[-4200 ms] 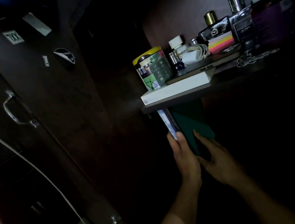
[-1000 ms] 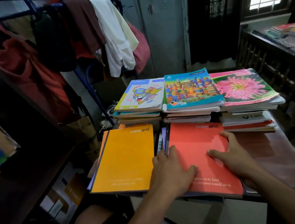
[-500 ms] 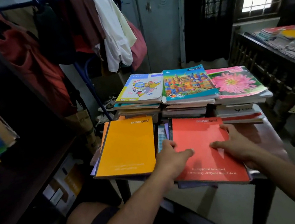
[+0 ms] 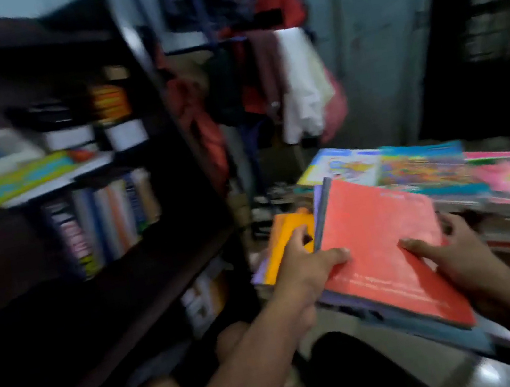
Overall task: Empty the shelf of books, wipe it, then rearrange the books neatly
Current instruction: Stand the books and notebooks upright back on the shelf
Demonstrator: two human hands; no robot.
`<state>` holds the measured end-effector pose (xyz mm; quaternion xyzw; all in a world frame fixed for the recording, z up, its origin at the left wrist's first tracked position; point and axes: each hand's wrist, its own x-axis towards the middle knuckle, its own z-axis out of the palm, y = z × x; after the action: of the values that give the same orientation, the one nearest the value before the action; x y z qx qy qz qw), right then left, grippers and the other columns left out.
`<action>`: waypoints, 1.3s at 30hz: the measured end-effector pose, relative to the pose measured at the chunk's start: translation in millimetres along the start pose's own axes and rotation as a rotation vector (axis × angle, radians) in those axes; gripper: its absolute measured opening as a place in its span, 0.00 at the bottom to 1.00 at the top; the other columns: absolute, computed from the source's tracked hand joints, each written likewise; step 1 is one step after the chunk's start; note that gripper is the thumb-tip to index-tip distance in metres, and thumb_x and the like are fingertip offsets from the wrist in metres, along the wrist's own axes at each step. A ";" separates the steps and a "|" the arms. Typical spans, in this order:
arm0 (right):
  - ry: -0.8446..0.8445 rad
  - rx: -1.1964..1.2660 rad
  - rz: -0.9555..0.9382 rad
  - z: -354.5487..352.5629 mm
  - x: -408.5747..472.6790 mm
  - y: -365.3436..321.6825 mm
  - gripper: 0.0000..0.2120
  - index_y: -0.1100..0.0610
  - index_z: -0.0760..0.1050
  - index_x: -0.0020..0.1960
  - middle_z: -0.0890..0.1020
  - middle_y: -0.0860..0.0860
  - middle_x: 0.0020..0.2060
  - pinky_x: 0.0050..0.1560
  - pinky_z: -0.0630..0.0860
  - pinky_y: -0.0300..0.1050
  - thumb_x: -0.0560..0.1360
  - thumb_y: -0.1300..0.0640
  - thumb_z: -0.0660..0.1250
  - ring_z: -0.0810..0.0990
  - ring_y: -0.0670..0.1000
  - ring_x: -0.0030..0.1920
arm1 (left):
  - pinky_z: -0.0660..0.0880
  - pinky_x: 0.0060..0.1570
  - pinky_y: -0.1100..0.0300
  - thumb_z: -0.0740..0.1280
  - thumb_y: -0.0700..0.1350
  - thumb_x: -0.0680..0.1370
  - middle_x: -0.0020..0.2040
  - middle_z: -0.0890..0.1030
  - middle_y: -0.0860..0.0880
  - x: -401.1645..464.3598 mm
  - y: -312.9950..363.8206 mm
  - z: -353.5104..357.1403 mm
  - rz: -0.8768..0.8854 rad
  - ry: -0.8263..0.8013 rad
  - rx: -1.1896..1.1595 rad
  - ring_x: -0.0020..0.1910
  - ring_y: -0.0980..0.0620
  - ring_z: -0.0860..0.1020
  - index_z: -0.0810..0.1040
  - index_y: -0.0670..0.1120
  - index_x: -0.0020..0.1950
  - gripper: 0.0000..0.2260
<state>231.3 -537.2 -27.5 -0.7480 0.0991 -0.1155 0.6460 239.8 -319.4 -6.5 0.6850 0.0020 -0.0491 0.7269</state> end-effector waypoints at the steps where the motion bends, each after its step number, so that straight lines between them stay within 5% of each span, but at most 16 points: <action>1: -0.078 -0.013 -0.019 37.6 4.7 -5.3 0.30 0.55 0.69 0.67 0.81 0.52 0.55 0.41 0.78 0.45 0.69 0.58 0.78 0.82 0.49 0.46 | 0.80 0.44 0.59 0.78 0.42 0.64 0.48 0.82 0.52 -0.4 1.8 -34.9 -0.024 0.066 0.020 0.41 0.52 0.82 0.76 0.50 0.61 0.26; 5: -0.267 -0.065 -0.125 162.3 12.8 -15.8 0.19 0.58 0.75 0.60 0.84 0.55 0.49 0.33 0.76 0.31 0.72 0.63 0.77 0.83 0.42 0.37 | 0.79 0.47 0.56 0.73 0.36 0.74 0.51 0.84 0.46 3.5 -9.1 -146.0 -0.075 0.327 0.129 0.43 0.50 0.81 0.78 0.46 0.62 0.17; 9: -0.420 -0.067 -0.171 286.3 17.5 -16.8 0.28 0.56 0.69 0.65 0.82 0.55 0.57 0.55 0.80 0.50 0.70 0.61 0.79 0.82 0.52 0.52 | 0.79 0.43 0.56 0.71 0.32 0.75 0.50 0.85 0.45 -4.4 -15.6 -244.3 -0.047 0.545 0.078 0.43 0.48 0.82 0.77 0.46 0.63 0.19; 11: -0.475 -0.113 -0.210 330.5 15.7 -22.7 0.33 0.52 0.66 0.69 0.80 0.52 0.59 0.63 0.77 0.52 0.70 0.58 0.79 0.81 0.51 0.56 | 0.79 0.44 0.55 0.70 0.31 0.75 0.48 0.85 0.44 -7.6 -19.7 -279.2 -0.049 0.633 0.027 0.42 0.46 0.82 0.77 0.45 0.62 0.18; 14: -0.597 -0.195 -0.239 393.8 10.0 -35.5 0.35 0.49 0.62 0.73 0.78 0.48 0.60 0.63 0.73 0.45 0.72 0.55 0.77 0.78 0.50 0.58 | 0.79 0.39 0.59 0.68 0.30 0.76 0.46 0.85 0.46 -12.5 -21.7 -331.7 -0.044 0.731 0.000 0.40 0.47 0.82 0.76 0.48 0.61 0.18; 17: -0.708 -0.282 -0.264 439.0 6.8 -34.5 0.36 0.47 0.59 0.75 0.79 0.50 0.61 0.64 0.74 0.48 0.73 0.51 0.75 0.79 0.52 0.59 | 0.76 0.36 0.61 0.69 0.33 0.77 0.49 0.84 0.46 -23.1 -35.5 -369.5 -0.116 0.778 0.046 0.42 0.49 0.82 0.75 0.48 0.62 0.17; 22: -0.828 -0.407 -0.311 473.6 2.2 -27.8 0.28 0.47 0.63 0.69 0.80 0.46 0.54 0.57 0.78 0.46 0.75 0.49 0.74 0.82 0.49 0.53 | 0.76 0.39 0.58 0.72 0.38 0.75 0.53 0.81 0.44 -34.0 -60.9 -397.4 -0.166 0.889 0.125 0.46 0.48 0.81 0.72 0.47 0.60 0.16; 26: -0.797 -0.369 -0.275 478.6 7.6 -20.6 0.18 0.50 0.71 0.60 0.83 0.48 0.53 0.53 0.79 0.46 0.76 0.49 0.73 0.83 0.48 0.48 | 0.77 0.57 0.49 0.79 0.53 0.67 0.57 0.76 0.50 -37.3 -70.8 -401.7 -0.063 1.007 0.388 0.55 0.49 0.77 0.74 0.56 0.54 0.21; 30: -0.698 -0.345 -0.243 470.9 18.2 -8.8 0.18 0.49 0.74 0.60 0.84 0.50 0.53 0.56 0.81 0.52 0.73 0.47 0.75 0.84 0.51 0.49 | 0.77 0.60 0.49 0.72 0.57 0.77 0.58 0.81 0.51 -35.2 -64.9 -389.2 0.007 0.947 0.302 0.56 0.48 0.80 0.75 0.54 0.66 0.19; 32: -0.642 -0.365 -0.202 462.5 25.3 -2.7 0.18 0.50 0.73 0.58 0.84 0.52 0.54 0.57 0.80 0.55 0.73 0.47 0.75 0.84 0.53 0.50 | 0.70 0.68 0.51 0.69 0.54 0.80 0.71 0.74 0.46 -31.1 -68.6 -386.3 -0.045 0.935 0.391 0.68 0.44 0.73 0.67 0.50 0.77 0.27; 35: -0.637 -0.364 -0.137 451.7 29.5 -5.5 0.18 0.52 0.69 0.58 0.82 0.53 0.54 0.58 0.79 0.55 0.75 0.48 0.74 0.83 0.55 0.52 | 0.55 0.75 0.55 0.70 0.50 0.79 0.81 0.59 0.44 -32.8 -69.1 -380.5 -0.072 0.965 0.743 0.79 0.42 0.57 0.62 0.47 0.80 0.32; 39: -0.628 -0.331 -0.229 443.6 21.8 -24.6 0.15 0.53 0.66 0.60 0.82 0.56 0.55 0.55 0.76 0.48 0.79 0.55 0.69 0.81 0.56 0.51 | 0.64 0.70 0.56 0.69 0.57 0.78 0.72 0.75 0.45 -35.0 -56.0 -367.8 -0.058 0.805 0.932 0.72 0.43 0.70 0.70 0.49 0.76 0.28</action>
<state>385.5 -121.6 -63.7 -0.8476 -0.1709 0.0658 0.4980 224.5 46.1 -82.4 0.8950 0.2734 0.1977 0.2917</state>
